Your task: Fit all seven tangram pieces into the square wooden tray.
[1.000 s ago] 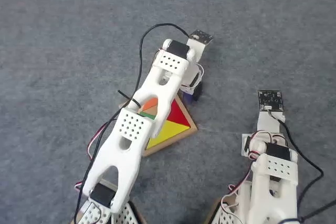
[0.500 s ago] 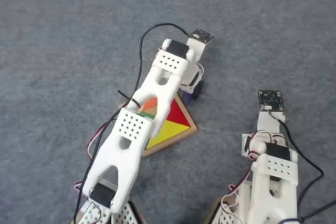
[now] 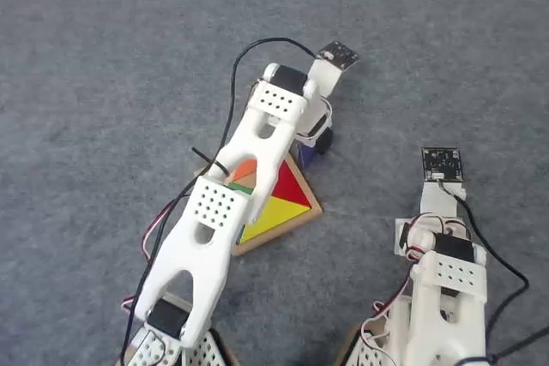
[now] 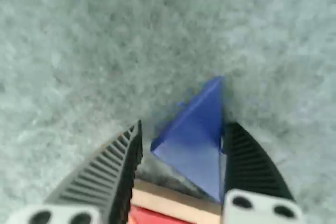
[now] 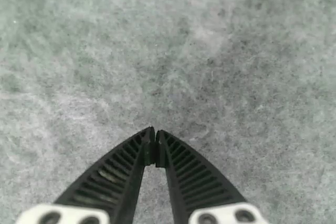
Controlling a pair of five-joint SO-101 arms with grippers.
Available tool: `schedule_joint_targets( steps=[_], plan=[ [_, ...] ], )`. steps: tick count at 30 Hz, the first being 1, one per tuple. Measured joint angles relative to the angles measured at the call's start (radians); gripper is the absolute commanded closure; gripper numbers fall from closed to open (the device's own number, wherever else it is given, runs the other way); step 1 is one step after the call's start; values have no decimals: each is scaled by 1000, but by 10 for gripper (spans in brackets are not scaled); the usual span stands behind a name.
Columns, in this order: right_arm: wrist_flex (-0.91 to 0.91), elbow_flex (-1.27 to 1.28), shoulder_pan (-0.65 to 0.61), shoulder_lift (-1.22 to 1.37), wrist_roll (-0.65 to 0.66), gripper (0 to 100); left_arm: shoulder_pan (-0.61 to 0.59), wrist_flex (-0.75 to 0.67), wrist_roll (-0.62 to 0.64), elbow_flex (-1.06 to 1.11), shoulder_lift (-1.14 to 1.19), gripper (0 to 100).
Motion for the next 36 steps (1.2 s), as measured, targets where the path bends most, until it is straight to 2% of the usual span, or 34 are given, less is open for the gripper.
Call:
schedule_joint_targets(
  steps=[7,22,28,36],
  plan=[
    [0,0,0,0,5,991,6,91,2,-2,0,761],
    [0,0,0,0,5,991,15,63,-9,-2,0,761],
    [0,0,0,0,5,991,40,84,-5,-2,0,842],
    [0,0,0,0,5,991,63,97,-6,-17,-2,848]
  ],
)
